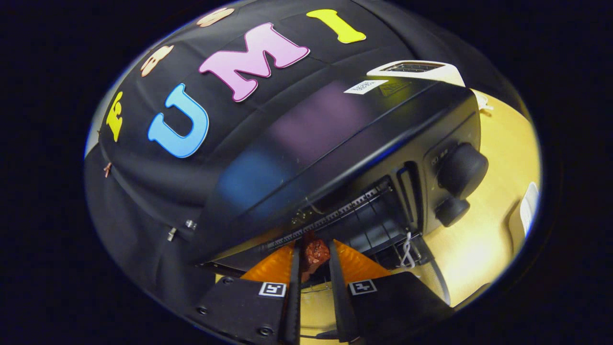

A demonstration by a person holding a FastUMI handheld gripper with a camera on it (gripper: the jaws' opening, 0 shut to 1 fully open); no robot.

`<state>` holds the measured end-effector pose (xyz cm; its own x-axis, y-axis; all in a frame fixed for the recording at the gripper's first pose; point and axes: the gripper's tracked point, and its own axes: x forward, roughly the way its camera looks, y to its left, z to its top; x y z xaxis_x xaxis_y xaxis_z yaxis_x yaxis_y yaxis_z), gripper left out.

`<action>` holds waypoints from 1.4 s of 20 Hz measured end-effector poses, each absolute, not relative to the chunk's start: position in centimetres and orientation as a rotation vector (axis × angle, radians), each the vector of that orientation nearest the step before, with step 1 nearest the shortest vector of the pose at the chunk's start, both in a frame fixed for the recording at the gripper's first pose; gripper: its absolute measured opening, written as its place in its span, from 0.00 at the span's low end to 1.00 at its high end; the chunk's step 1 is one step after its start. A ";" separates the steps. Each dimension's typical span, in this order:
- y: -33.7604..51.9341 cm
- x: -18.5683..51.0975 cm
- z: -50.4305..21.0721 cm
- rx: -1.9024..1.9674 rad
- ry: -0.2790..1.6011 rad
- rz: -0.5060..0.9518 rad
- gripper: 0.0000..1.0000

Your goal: Open the toaster oven, put the food inside, and close the toaster oven door.

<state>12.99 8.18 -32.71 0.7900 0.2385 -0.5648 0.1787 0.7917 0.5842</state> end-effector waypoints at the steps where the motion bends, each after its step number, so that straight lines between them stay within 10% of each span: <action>1: 7.5 12.9 -33.0 0.634 0.675 0.013 0.36; 7: 3.6 11.5 -31.9 0.508 0.656 -0.062 0.86; 11: 2.2 9.9 -29.6 0.431 0.610 -0.071 0.97; 28: 10.0 -4.9 -29.9 0.122 0.803 0.152 0.99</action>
